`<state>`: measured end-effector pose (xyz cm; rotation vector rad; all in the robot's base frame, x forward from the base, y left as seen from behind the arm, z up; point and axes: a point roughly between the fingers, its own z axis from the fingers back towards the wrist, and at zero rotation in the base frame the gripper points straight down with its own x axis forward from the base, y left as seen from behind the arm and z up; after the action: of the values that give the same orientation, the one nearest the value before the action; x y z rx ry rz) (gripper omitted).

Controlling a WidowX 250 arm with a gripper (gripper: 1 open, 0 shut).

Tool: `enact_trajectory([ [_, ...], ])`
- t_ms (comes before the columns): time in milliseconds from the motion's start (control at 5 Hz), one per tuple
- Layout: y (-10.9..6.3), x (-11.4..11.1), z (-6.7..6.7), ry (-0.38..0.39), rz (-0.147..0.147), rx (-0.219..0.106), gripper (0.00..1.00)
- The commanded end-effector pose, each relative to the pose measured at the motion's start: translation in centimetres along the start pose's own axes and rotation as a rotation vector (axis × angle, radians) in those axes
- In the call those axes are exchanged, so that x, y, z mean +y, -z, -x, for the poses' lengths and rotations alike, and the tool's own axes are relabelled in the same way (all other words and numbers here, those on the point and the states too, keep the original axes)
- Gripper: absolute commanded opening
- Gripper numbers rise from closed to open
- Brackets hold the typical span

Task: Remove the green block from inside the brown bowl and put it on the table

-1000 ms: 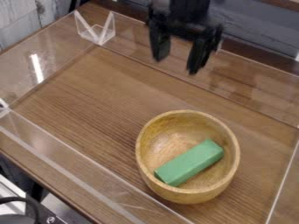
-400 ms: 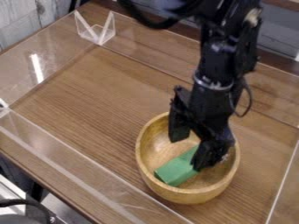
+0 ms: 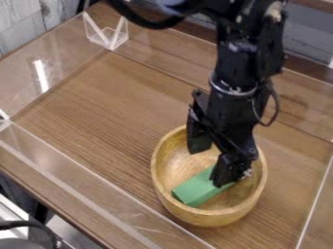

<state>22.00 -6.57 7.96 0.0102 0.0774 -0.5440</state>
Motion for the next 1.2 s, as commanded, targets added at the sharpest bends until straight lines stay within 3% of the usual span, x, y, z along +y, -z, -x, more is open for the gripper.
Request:
enact_trajectory([
  [0,-1.25,0.41,-0.11,0.011,-0.008,-0.067,1.0],
  [1000,-0.42,0.98,-0.44,0.061,-0.013,-0.121,1.0],
])
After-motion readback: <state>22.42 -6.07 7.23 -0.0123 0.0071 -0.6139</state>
